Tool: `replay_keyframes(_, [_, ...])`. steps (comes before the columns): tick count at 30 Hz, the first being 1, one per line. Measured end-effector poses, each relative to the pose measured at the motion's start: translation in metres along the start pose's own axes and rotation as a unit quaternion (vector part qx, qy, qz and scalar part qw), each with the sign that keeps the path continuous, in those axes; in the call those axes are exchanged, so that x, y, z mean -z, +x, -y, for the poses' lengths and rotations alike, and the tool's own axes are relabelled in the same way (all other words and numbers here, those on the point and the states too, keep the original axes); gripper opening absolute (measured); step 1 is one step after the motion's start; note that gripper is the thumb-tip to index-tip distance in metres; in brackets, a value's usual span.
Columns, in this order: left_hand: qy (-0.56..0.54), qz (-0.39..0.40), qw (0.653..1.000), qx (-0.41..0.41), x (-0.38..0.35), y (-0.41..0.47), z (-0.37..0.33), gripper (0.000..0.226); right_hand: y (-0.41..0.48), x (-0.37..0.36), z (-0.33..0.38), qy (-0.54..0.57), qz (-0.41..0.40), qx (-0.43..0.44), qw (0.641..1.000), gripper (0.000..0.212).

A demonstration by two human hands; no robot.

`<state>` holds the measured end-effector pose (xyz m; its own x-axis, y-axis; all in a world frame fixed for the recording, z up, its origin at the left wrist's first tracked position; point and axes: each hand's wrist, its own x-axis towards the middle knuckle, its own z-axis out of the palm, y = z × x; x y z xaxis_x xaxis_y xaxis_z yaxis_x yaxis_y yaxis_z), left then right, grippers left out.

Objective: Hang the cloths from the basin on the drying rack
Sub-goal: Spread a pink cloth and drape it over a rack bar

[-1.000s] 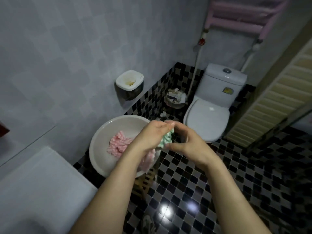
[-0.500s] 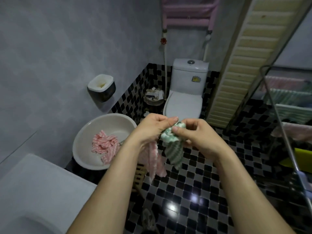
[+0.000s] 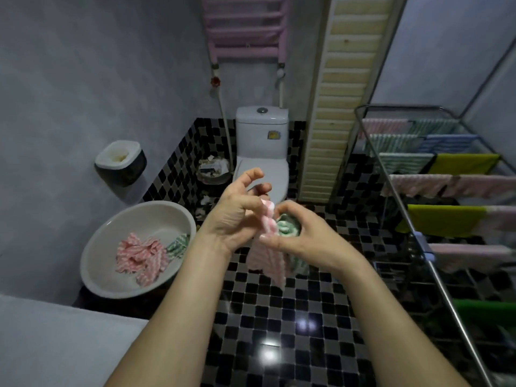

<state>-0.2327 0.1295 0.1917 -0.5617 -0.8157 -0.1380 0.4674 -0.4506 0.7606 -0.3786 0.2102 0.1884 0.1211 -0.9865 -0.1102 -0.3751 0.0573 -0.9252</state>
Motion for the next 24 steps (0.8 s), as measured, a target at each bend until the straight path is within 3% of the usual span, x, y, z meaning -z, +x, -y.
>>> replay_keyframes(4, [0.006,0.022,0.999,-0.023,-0.004,-0.015,0.005,0.064,-0.013,-0.02,-0.002,-0.044,-0.088,0.0,0.995,0.014])
replay_keyframes(7, [0.184,0.016,0.982,-0.028,0.001,-0.029,0.0,0.051,-0.028,-0.021,0.0,-0.018,-0.052,-0.034,0.998,0.024])
replay_keyframes(10, [0.405,0.044,0.913,0.012,0.002,-0.042,-0.003,0.02,-0.04,-0.017,-0.001,-0.002,-0.065,-0.027,0.998,0.022])
replay_keyframes(14, [0.518,0.142,0.841,0.066,-0.016,-0.054,0.011,0.042,-0.06,-0.015,0.003,-0.061,-0.13,0.0,0.99,0.006])
replay_keyframes(17, [0.578,0.139,0.803,0.04,-0.034,-0.057,0.022,0.034,-0.087,-0.008,0.006,-0.106,-0.159,-0.007,0.982,0.013])
replay_keyframes(20, [0.623,0.188,0.757,0.053,-0.057,-0.064,0.032,0.035,-0.124,0.006,-0.004,-0.08,-0.201,-0.046,0.975,0.013])
replay_keyframes(22, [0.614,0.213,0.759,0.046,-0.065,-0.071,0.03,0.032,-0.137,0.014,-0.01,-0.022,-0.217,-0.07,0.973,0.011])
replay_keyframes(24, [0.57,0.238,0.786,0.034,-0.081,-0.074,0.039,0.033,-0.16,0.025,-0.018,0.076,-0.227,-0.087,0.967,0.015])
